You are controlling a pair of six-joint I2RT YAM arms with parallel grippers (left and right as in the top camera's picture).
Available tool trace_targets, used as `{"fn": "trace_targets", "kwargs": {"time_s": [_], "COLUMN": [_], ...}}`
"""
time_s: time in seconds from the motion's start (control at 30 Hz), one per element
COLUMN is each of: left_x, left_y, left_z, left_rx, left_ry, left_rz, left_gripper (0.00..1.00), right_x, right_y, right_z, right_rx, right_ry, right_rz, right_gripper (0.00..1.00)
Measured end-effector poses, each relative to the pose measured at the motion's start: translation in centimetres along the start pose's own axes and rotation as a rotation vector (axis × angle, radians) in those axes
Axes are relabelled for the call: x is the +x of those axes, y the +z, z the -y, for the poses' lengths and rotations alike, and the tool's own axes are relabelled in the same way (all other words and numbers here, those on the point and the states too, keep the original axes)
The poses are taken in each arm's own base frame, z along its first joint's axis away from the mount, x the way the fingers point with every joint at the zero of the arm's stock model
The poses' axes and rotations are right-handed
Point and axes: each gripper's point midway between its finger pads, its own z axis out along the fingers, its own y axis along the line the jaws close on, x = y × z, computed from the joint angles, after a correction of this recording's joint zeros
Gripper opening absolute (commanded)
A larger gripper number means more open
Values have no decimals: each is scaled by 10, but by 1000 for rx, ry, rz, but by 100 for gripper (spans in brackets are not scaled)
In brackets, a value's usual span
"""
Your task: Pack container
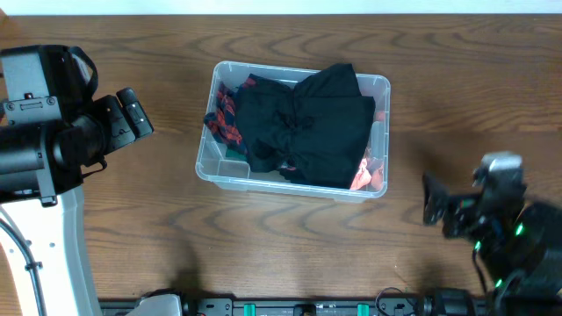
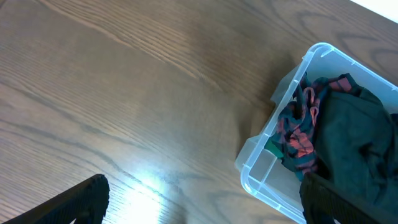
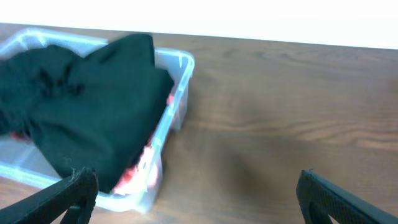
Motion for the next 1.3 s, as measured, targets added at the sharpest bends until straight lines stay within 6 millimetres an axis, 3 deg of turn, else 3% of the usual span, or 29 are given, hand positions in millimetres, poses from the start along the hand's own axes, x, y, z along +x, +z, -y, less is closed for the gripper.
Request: {"fn": "trace_targets", "kwargs": {"time_s": [0.2, 0.67, 1.03, 1.3], "left_x": [0, 0, 0, 0], "left_y": [0, 0, 0, 0], "left_z": [0, 0, 0, 0], "left_rx": [0, 0, 0, 0], "left_ry": [0, 0, 0, 0], "left_rz": [0, -1, 0, -1], "left_gripper": [98, 98, 98, 98], "right_x": [69, 147, 168, 169], "right_y": [14, 49, 59, 59], "right_z": [-2, -7, -7, -7], "right_rx": [-10, -61, -67, -67], "right_ry": [-36, -34, -24, -24], "right_rz": [-25, -90, -134, -136], "right_gripper": [99, 99, 99, 99]}}
